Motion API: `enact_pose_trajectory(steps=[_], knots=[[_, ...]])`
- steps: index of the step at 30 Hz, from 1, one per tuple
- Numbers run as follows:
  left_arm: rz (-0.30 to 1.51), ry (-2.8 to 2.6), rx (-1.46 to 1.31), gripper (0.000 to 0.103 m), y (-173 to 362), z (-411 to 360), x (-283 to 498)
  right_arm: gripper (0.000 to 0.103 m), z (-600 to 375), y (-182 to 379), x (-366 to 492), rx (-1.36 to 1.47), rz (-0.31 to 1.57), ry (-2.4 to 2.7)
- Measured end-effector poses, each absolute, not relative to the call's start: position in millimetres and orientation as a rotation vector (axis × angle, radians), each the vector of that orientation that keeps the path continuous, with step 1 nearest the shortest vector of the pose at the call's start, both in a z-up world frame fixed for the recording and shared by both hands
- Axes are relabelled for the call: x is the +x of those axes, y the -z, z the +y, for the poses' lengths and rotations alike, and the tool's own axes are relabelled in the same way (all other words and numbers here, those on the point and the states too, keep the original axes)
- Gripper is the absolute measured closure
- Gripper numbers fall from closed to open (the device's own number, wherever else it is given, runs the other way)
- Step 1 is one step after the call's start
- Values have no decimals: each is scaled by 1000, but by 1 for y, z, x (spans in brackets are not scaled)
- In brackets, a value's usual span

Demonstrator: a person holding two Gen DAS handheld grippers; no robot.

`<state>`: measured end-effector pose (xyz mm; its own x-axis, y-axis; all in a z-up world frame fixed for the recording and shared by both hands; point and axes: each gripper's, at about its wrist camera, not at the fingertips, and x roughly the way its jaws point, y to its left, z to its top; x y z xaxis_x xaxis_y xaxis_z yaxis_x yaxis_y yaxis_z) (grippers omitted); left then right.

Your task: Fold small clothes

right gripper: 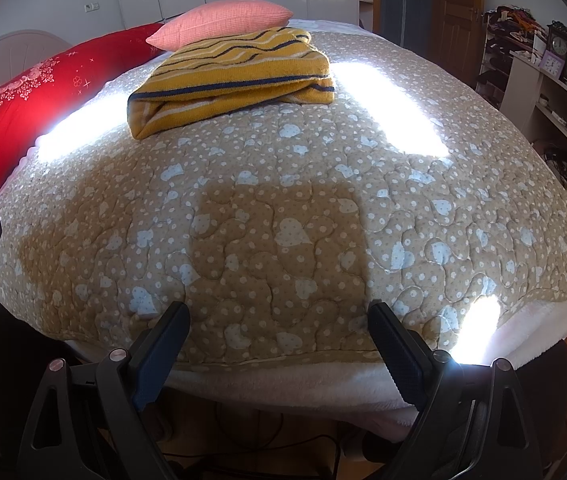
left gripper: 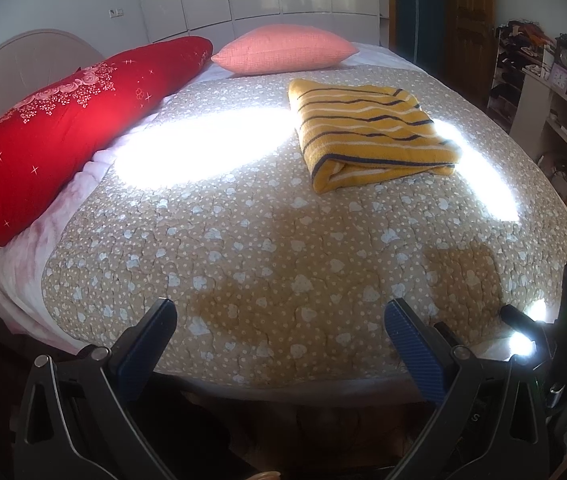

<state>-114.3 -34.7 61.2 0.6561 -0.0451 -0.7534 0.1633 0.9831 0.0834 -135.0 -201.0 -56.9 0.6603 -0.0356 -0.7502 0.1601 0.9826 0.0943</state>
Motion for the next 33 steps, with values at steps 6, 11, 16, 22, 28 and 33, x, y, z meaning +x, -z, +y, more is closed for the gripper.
enact_pose_trajectory(steps=[6, 11, 16, 22, 28, 33], knots=[[843, 113, 138, 0, -62, -31, -112, 9, -206, 27, -129, 97, 742, 133], [835, 103, 114, 0, -64, -19, -103, 9, -197, 20, -119, 52, 745, 104], [840, 74, 100, 0, -63, -6, -98, 9, -184, 28, -114, 13, 784, 71], [866, 66, 78, 0, -58, 0, -93, 9, -176, 35, -110, -16, 812, 58], [877, 83, 98, 0, -54, -6, -95, 9, -175, 40, -110, -20, 827, 64], [928, 97, 81, 0, -45, -6, -90, 9, -178, 45, -110, -9, 835, 74]])
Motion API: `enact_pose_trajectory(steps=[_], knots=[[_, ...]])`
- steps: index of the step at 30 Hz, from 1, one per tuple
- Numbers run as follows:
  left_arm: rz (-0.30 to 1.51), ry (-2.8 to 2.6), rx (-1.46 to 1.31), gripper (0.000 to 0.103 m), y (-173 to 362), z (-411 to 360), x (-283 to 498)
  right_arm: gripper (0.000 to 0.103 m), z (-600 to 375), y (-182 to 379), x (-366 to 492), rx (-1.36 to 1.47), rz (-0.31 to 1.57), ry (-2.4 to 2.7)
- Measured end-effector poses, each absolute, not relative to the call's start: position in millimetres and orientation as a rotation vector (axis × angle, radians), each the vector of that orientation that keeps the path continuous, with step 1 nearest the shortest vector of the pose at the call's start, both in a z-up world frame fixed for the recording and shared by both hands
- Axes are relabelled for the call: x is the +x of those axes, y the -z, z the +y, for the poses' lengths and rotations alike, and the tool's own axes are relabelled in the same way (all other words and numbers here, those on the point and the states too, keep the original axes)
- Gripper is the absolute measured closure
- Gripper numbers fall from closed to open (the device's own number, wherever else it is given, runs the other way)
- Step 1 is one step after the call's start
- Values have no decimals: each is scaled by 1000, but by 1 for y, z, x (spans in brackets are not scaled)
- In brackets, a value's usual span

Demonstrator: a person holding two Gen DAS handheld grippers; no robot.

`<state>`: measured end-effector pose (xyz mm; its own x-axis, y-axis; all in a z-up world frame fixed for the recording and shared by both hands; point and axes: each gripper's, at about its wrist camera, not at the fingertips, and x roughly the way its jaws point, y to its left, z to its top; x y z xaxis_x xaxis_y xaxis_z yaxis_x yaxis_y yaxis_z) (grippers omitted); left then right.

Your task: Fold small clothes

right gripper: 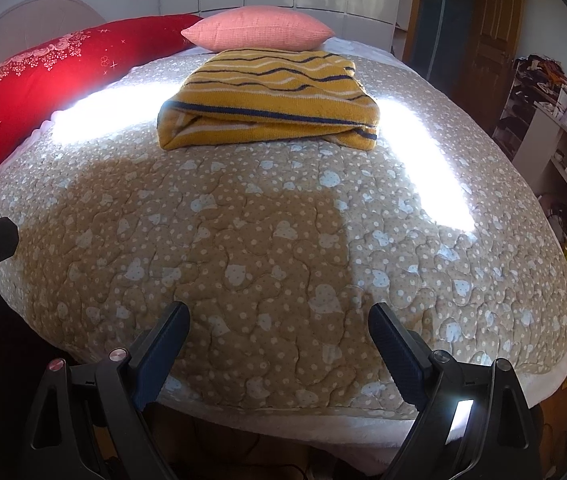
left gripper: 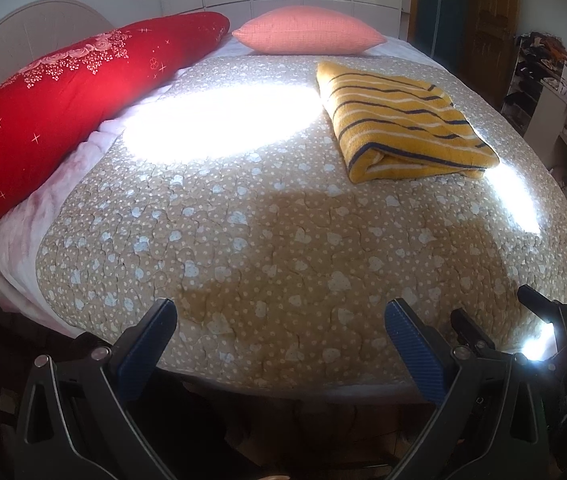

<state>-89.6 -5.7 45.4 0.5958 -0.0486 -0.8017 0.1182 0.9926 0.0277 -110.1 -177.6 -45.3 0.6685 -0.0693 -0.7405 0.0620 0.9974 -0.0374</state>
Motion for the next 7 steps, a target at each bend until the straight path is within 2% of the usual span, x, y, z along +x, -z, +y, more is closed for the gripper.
enact_pose_trajectory(steps=[7], knots=[[931, 113, 77, 0, -41, -8, -89, 9, -184, 46, -109, 5, 840, 82]])
